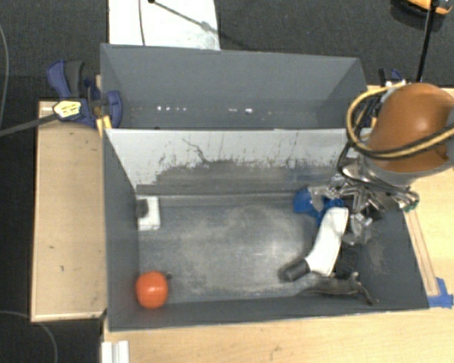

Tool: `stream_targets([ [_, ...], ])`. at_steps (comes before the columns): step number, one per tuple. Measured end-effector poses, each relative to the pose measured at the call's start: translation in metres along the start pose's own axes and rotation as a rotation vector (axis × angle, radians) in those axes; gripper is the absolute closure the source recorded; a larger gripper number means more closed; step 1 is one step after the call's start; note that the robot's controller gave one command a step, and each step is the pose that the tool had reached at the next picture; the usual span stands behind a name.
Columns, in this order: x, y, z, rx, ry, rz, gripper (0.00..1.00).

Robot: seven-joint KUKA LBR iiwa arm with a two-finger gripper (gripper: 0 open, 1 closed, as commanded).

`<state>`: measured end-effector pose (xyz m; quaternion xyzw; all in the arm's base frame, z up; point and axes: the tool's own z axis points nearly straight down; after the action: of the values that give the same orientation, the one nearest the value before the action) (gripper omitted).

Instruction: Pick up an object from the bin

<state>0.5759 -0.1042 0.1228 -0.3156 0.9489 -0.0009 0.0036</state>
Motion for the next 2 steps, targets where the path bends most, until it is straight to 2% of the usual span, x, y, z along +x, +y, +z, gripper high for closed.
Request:
stream_targets([
  [1,0.006,-0.002,0.036,-0.002,0.004,-0.247,0.00],
  [2,0.005,-0.010,0.051,-0.004,-0.003,-0.405,1.00],
])
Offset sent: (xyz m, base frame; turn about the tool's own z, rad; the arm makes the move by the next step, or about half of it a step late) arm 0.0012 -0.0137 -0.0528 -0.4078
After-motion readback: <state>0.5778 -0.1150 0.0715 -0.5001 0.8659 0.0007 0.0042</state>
